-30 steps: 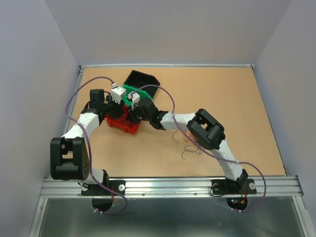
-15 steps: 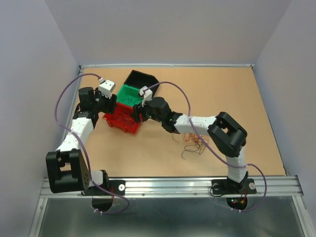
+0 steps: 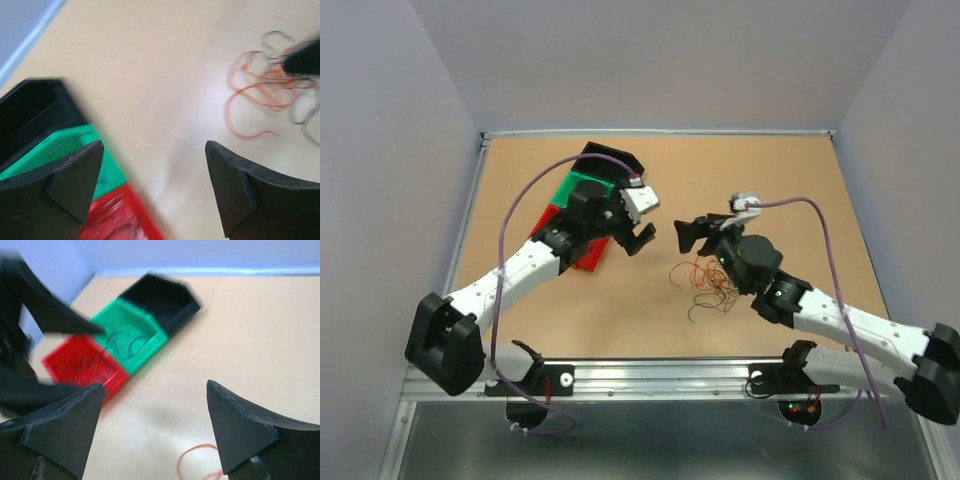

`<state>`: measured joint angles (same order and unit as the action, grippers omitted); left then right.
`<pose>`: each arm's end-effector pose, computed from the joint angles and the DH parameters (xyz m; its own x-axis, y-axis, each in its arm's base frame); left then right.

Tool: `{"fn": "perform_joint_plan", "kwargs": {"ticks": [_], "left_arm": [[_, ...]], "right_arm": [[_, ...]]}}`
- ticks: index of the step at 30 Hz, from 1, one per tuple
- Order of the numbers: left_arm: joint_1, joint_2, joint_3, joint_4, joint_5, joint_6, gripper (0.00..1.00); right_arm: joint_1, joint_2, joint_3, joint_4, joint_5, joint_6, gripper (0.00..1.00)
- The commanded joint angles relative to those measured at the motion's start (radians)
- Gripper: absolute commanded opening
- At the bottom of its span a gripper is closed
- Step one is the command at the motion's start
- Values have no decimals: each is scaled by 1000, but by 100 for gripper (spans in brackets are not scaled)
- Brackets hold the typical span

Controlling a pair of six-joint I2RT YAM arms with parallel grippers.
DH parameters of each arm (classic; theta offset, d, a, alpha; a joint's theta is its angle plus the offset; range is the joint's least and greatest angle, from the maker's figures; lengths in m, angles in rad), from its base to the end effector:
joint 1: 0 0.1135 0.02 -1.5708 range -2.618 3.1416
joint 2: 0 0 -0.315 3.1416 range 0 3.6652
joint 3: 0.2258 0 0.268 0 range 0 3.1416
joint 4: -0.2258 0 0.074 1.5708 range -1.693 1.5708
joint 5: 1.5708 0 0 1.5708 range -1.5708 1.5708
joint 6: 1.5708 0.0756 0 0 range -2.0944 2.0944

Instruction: Untangle the cables

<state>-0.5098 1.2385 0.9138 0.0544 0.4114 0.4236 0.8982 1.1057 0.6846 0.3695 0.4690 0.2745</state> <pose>0.2663 -0.1835 0.3465 0.1097 0.3703 -0.9224 0.8102 0.5043 0.2988 0.2030 0.2000 0.3357 -0.1438 0.2075 -0.9676 -0.3922 0.8857 0.2483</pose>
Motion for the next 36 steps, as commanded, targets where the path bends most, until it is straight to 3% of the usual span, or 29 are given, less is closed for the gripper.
{"fn": "perform_joint_plan", "kwargs": {"ticks": [1, 8, 13, 17, 20, 22, 23, 26, 29, 33, 36], "left_arm": [[-197, 128, 101, 10, -49, 18, 96], [-347, 431, 259, 33, -10, 34, 92], [-374, 634, 348, -31, -49, -16, 85], [-374, 682, 361, -44, -65, -19, 74], [-374, 699, 364, -76, -22, -2, 52], [-372, 696, 366, -77, -26, -5, 7], [-369, 678, 358, -62, -43, -11, 0], [-310, 569, 312, 16, -47, -65, 0], [-196, 414, 286, 42, 102, -112, 0], [-153, 291, 322, -11, 194, -126, 0], [-153, 251, 367, -42, 225, -152, 0]], "right_arm": [[-8, -258, -121, -50, 259, 54, 89], [-7, -571, -235, -161, 465, 78, 89], [-7, -653, -261, -188, 491, 58, 89], [-7, -655, -263, -198, 484, 54, 89], [-7, -638, -261, -199, 474, 55, 88], [-8, -624, -260, -199, 467, 51, 85], [-8, -616, -260, -199, 464, 49, 84], [-7, -575, -255, -199, 355, 17, 83], [-8, -503, -253, -164, 275, -7, 87], [-8, -379, -309, 101, 20, -139, 89], [-18, -218, -316, 276, -55, -156, 89]]}}
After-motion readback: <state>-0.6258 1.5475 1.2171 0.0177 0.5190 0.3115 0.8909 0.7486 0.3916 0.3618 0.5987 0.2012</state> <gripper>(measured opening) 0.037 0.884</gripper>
